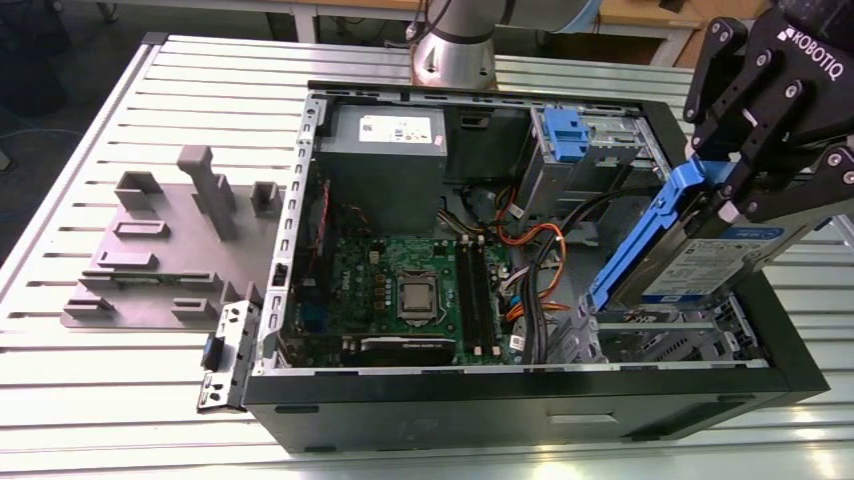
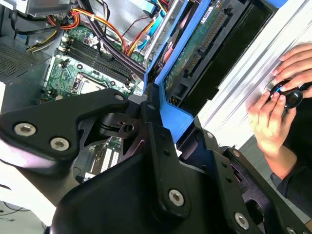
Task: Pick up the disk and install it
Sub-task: 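Pick up the disk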
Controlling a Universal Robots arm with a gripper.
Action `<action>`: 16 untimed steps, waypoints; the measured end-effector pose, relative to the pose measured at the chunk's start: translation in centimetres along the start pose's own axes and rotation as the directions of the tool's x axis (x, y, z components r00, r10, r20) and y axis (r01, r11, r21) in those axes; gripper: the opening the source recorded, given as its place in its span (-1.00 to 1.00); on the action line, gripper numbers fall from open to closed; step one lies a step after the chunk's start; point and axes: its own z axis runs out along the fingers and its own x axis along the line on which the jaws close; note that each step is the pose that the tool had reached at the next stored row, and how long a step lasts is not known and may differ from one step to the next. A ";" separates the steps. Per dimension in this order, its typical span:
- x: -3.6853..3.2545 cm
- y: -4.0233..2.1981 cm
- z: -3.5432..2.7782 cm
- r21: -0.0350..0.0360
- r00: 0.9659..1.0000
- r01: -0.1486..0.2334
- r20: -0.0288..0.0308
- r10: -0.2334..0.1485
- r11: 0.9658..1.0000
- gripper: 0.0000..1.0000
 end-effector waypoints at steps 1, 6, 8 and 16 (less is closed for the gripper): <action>0.01 -0.01 0.03 0.000 1.000 0.000 0.000 0.000 1.000 -0.27; 0.06 -0.14 0.17 0.000 1.000 0.000 0.000 0.000 1.000 -0.27; 0.09 -0.19 0.23 0.000 1.000 0.000 0.000 0.000 1.000 -0.27; 0.16 -0.38 0.45 0.000 1.000 0.000 0.000 0.000 1.000 -0.27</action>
